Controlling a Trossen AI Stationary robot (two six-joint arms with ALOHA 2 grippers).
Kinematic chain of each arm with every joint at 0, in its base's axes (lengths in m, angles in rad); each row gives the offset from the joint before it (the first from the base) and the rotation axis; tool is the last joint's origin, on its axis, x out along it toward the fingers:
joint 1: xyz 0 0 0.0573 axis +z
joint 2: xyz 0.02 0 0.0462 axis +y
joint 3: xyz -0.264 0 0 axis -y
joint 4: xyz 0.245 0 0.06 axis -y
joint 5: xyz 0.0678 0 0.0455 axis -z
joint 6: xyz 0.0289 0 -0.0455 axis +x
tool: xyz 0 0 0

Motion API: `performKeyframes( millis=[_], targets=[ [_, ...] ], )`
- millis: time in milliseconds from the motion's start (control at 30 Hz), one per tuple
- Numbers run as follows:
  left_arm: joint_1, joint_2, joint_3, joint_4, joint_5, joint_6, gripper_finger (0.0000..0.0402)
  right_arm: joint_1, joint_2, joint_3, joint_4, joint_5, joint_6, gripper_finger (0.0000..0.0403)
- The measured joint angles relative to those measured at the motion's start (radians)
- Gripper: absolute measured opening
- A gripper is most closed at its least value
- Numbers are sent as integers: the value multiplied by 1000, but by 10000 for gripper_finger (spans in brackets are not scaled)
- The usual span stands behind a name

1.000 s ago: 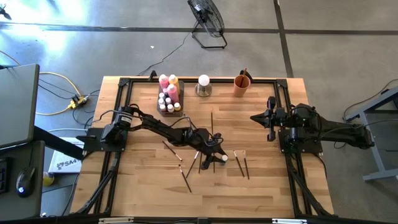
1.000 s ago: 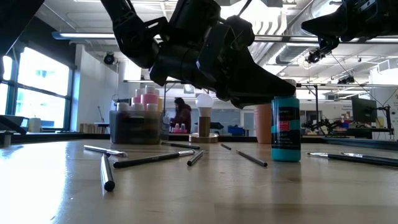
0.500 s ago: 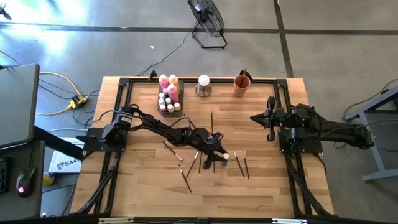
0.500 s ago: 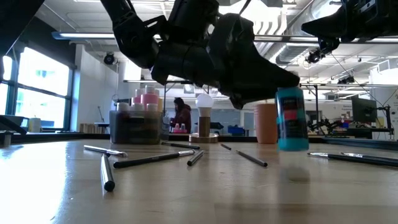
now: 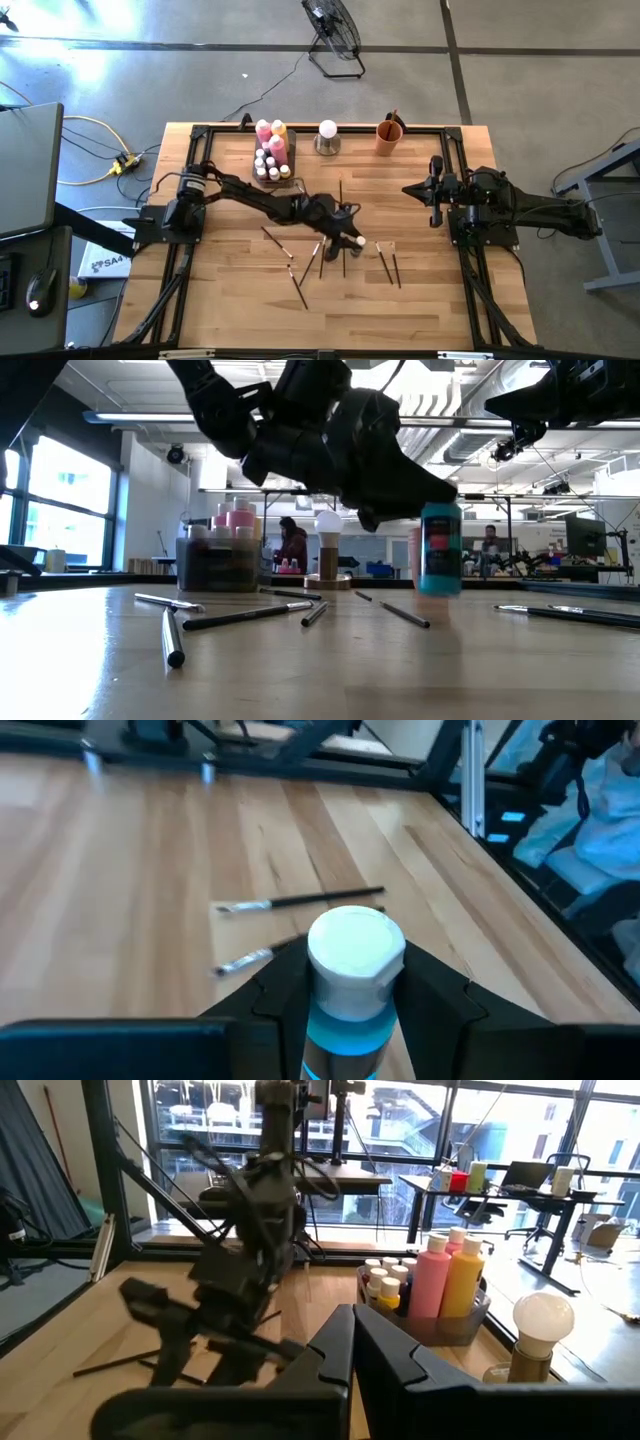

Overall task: Pick & Place Paint Supplies
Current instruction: Put the small blue paint bottle into the gray bin

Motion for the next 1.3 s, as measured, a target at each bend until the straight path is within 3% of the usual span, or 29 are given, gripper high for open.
performKeyframes(
  millis=[167, 400, 800, 900, 1033, 1167, 1300],
  targets=[
    [48, -66, 0, -92, 6, 43, 127, 0, 0, 0, 0, 0, 1, 2],
    [136, -257, 0, -371, -16, 117, 117, 0, 0, 0, -2, 0, 3, 2],
    [219, -616, -2, -767, -449, 214, 121, 0, 0, 0, -6, 44, -2, 2],
    [219, -682, -61, -754, -541, 192, 122, 0, 0, 0, -6, 46, -4, 2],
    [217, -758, -218, -616, -670, 110, 122, 0, 1, 0, -4, 48, -13, 2],
    [204, -799, -417, -330, -882, 49, 122, 0, 3, 1, -2, 49, -23, 2],
    [206, -794, -580, -55, -1000, 8, 122, 0, 3, 1, 3, 49, -23, 2]
  ],
)
